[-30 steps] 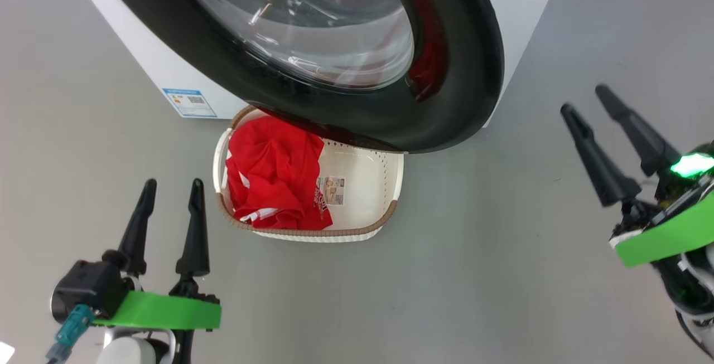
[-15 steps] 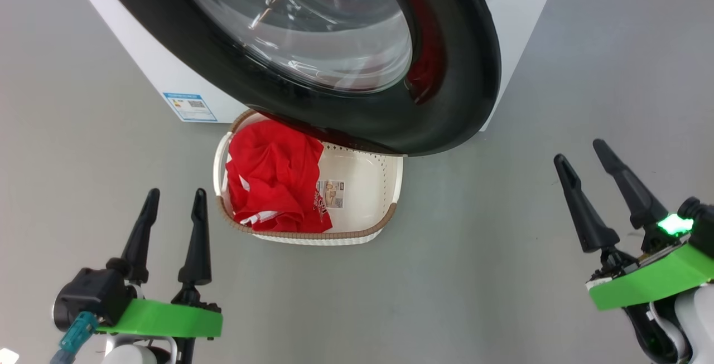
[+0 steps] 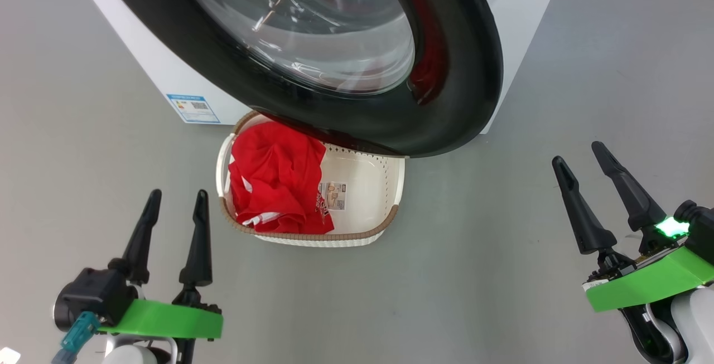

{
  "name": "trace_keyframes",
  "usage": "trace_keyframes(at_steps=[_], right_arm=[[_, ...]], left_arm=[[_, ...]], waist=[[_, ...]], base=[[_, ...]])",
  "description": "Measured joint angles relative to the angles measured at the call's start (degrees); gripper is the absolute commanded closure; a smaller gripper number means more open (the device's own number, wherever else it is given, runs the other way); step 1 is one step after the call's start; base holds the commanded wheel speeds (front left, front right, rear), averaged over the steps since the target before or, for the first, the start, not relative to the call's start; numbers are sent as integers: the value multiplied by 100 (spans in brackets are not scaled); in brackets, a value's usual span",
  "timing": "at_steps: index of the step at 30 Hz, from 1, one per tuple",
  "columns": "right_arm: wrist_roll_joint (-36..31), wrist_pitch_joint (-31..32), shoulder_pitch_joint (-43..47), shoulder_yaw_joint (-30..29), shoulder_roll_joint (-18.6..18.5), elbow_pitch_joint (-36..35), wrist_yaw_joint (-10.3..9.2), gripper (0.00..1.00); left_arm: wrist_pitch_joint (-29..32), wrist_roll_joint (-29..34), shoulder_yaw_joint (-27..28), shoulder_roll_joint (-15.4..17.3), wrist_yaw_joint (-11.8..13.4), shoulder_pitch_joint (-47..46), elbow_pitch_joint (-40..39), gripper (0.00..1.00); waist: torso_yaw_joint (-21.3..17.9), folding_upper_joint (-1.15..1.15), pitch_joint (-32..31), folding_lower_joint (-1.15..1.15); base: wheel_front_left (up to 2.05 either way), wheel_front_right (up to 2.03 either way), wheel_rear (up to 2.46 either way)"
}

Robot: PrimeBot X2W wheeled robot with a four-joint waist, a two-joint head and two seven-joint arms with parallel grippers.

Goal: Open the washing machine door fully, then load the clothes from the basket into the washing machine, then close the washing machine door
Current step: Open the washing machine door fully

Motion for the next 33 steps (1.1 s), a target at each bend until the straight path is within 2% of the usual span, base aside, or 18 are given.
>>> trace_keyframes(at_steps=[12, 23, 24, 25, 26, 27, 28, 29, 30, 33], right_arm=[[-1, 0, -4, 16, 9, 31, 0, 0], [588, 0, -449, -46, -64, 198, 0, 0], [634, -1, -537, -41, -110, 232, 0, 5], [678, -1, -631, -26, -168, 281, 0, 20], [757, -1, -720, -18, -219, 335, 0, 44], [875, -3, -805, -13, -253, 381, 0, 56], [993, -15, -895, 9, -293, 435, 0, 62], [1056, -15, -986, 47, -350, 492, 0, 76], [1143, -15, -1071, 66, -400, 519, 0, 100], [1530, -15, -1347, 147, -524, 592, 0, 100]], left_arm=[[0, 0, 0, 18, 0, 0, 8, 0], [0, 0, 1, 15, 0, -2, 8, 0], [0, 0, 1, 15, 0, -2, 8, 0], [0, 0, 2, 15, 0, -2, 8, 0], [0, 0, 1, 15, 0, -3, 8, 0], [0, 0, 1, 14, 0, -4, 8, 0], [0, 0, 0, 14, 0, -6, 8, 0], [0, 0, -1, 14, 0, -7, 8, 0], [0, -1, -2, 14, 0, -8, 8, 0], [0, -1, -5, 12, 0, -12, 7, 0]], waist=[[20, 0, -2, 0], [10, 0, 79, 0], [12, 0, 89, 0], [14, 0, 100, 0], [17, 0, 109, 0], [20, 0, 117, 0], [26, 0, 124, 0], [33, 0, 131, 0], [41, 0, 140, 0], [65, 0, 173, 0]], base=[[0, 0, 0], [0, 0, 0], [0, 0, 0], [0, 0, 0], [0, 0, 0], [0, 0, 0], [0, 0, 0], [0, 0, 0], [0, 0, 0], [0, 0, 0]])
